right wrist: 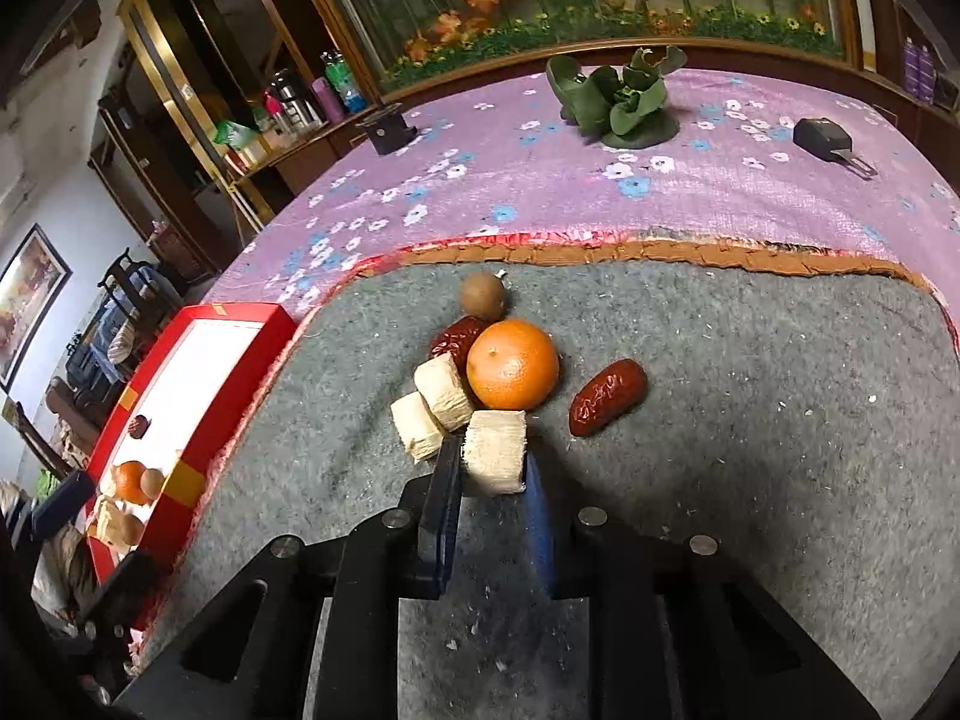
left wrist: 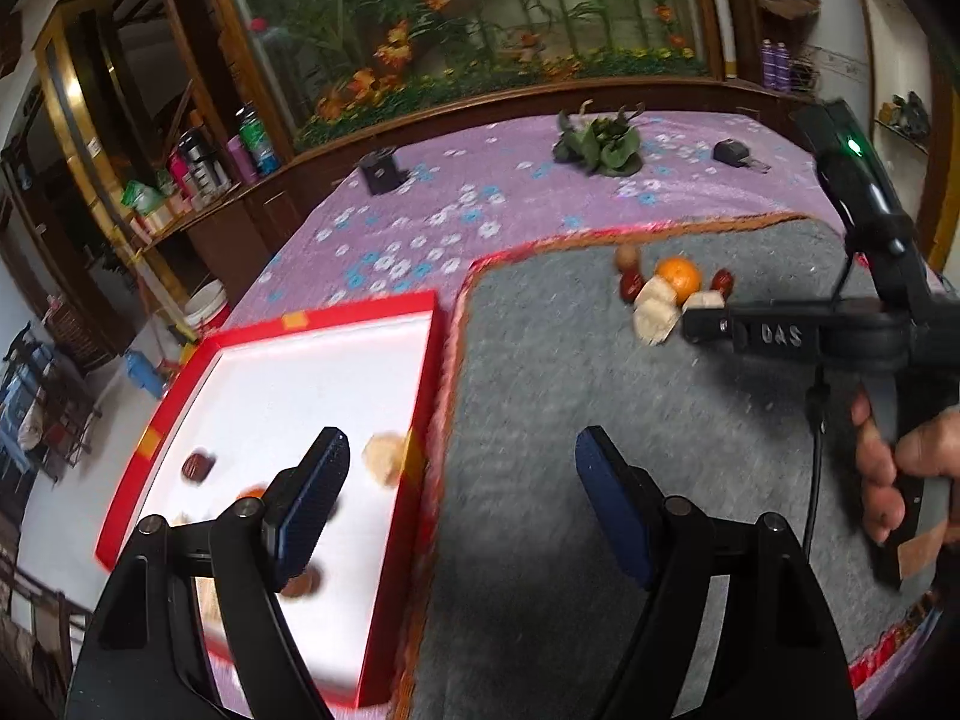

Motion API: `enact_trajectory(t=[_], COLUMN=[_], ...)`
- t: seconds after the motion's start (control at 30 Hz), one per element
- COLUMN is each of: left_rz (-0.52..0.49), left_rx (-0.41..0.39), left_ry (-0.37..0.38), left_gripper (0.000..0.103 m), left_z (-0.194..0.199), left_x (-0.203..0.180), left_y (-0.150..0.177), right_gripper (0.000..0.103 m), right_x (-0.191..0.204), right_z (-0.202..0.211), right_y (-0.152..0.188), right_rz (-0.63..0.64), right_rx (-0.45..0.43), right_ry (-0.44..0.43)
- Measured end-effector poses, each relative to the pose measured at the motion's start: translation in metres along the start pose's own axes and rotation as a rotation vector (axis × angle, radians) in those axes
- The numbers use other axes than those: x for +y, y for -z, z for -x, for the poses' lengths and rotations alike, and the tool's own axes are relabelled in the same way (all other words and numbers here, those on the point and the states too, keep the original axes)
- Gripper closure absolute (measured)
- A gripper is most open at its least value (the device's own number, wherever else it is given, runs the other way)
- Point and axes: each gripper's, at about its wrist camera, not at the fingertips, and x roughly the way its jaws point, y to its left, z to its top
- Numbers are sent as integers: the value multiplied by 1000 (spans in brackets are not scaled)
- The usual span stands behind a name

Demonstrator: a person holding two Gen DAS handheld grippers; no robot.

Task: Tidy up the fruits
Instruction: 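Grasp a beige cube with the right tool while the left tool grasps another beige cube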

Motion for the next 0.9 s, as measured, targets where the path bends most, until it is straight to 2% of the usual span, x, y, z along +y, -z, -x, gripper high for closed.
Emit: enact_trajectory(t=[0.17,0.23,0.3,0.4,0.57,0.77,0.83,0.9], left_rz=[-30,-52,-73,-110,-122,-175,-178,-177], left_rx=[13,32,43,64,76,91,95,106], left_ry=[92,124,158,164,186,179,190,207], left_gripper=[25,25,25,25,25,26,31,45], left_z=[-22,-34,-45,-60,-73,-85,-89,-92], left_x=[-18,-32,-44,-60,-69,-82,-84,-84], left_y=[-24,-32,-38,-43,-53,-58,-59,-58], right_gripper=[83,83,83,83,83,83,83,83], right_x=[-43,-60,-74,-81,-83,-88,-87,-87], right_z=[30,39,40,35,36,40,40,40], right_y=[-6,-9,-8,-7,-9,-11,-12,-12], right_rz=[-190,-264,-336,-385,-396,-416,-413,-410], right_rx=[-105,-154,-166,-151,-168,-184,-188,-191], right_ry=[-197,-226,-250,-245,-240,-248,-246,-244])
